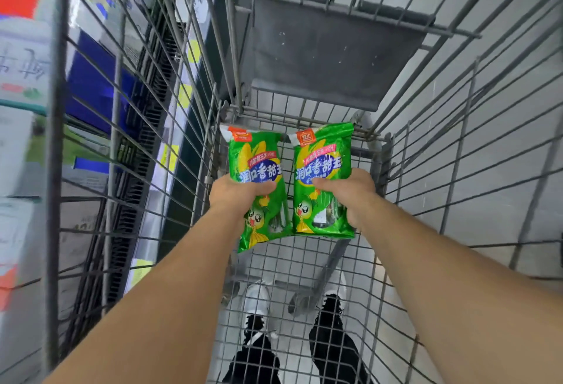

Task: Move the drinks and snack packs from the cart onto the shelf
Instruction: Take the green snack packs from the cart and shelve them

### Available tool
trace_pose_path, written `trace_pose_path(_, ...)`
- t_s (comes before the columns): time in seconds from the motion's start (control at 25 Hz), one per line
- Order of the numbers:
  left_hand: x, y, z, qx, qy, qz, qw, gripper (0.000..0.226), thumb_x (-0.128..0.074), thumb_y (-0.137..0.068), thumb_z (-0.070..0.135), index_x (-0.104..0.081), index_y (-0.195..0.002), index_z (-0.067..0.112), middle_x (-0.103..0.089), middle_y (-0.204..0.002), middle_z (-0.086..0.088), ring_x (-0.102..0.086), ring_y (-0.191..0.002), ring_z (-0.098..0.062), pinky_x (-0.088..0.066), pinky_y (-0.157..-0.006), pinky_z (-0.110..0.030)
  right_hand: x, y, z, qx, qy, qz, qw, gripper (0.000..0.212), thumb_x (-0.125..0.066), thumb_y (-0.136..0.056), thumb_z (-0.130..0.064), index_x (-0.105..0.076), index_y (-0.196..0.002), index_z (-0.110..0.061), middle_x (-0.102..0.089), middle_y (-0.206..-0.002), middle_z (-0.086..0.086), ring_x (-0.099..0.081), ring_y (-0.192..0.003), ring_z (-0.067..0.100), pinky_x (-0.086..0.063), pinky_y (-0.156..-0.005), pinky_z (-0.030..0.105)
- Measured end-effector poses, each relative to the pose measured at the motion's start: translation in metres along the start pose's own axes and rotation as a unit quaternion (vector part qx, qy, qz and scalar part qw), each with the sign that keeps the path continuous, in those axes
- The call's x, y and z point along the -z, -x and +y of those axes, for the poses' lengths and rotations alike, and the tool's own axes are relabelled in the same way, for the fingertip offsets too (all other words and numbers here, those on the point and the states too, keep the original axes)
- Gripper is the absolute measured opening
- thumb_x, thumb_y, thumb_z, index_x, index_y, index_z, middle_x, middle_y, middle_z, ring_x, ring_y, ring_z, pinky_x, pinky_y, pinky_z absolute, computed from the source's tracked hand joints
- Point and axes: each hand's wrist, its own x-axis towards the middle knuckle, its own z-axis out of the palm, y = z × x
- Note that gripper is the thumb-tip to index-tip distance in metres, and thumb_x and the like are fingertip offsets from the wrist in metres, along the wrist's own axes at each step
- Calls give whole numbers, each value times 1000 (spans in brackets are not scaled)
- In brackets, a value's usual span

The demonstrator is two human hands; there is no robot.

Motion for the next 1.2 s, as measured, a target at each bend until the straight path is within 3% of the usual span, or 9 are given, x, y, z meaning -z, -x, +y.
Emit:
trace_pose_path(0.12,16,41,12,-11,17,-11,1000,46,-91,-58,4,-64,-95,5,-72,-94,-14,-69,-76,-29,-58,-65,-38,18,39,-16,16,-13,-24,999,41,-94,-61,-14,-74,-97,-9,-77,-97,12,-74,-87,28,-60,-83,45)
trace_pose_path(0.24,40,106,38,-42,30,-36,998,69,-91,-61,11,-46,-113,0,-53,-112,-3,-53,-103,-23,-47,-88,-41,51,107,-45,60,-16,-40,997,36,-90,-68,-9,-73,-100,-9,-77,-100,12,-73,-91,27,-58,-86,41)
trace_pose_path(0.32,59,155,59,-72,36,-69,994,76,-89,-65,11,-44,-125,1,-44,-112,-4,-51,-108,-25,-44,-92,-35,75,156,-68,77,-24,-49,996,36,-90,-68,-9,-73,-100,-9,-77,-99,12,-74,-91,28,-59,-87,45)
trace_pose_path(0.44,93,232,93,-128,37,-88,987,46,-88,-63,4,-59,-98,-1,-65,-95,-17,-62,-68,-22,-52,-54,-22,105,231,-99,121,-57,-58,989,59,-98,-54,-22,-71,-106,-10,-78,-101,13,-75,-93,30,-59,-87,49)
trace_pose_path(0.52,119,283,116,-147,48,-110,982,49,-88,-59,2,-66,-102,-4,-73,-92,-23,-66,-57,-23,-54,-49,-27,125,277,-122,154,-78,-65,983,83,-101,-40,-37,-68,-111,-11,-77,-105,14,-74,-97,33,-57,-91,55)
trace_pose_path(0.64,156,348,146,-185,77,-134,971,52,-87,-59,2,-68,-106,-4,-72,-79,-20,-67,-59,-27,-56,-56,-35,147,347,-162,220,-109,-121,962,49,-94,-62,-18,-73,-105,-6,-79,-99,16,-74,-99,36,-54,-96,57)
trace_pose_path(0.84,215,445,156,-268,115,-82,953,23,-82,-69,-3,-71,-89,-2,-68,-59,-10,-61,-41,-20,-46,-41,-21,162,432,-199,316,-95,-204,922,51,-90,-65,-16,-70,-110,-2,-78,-103,18,-74,-98,32,-56,-94,50)
trace_pose_path(1.04,260,529,108,-330,180,-9,927,35,-84,-71,6,-73,-103,-1,-77,-91,-15,-73,-75,-27,-56,-59,-29,156,495,-210,389,-56,-300,869,46,-87,-67,-16,-72,-109,-6,-80,-99,8,-75,-94,25,-57,-88,38)
trace_pose_path(1.2,304,593,31,-327,265,70,904,40,-85,-69,8,-72,-105,-2,-75,-99,-22,-74,-83,-37,-61,-67,-41,116,561,-195,414,-1,-404,816,52,-88,-62,-22,-72,-110,-8,-80,-103,7,-73,-103,28,-51,-103,49)
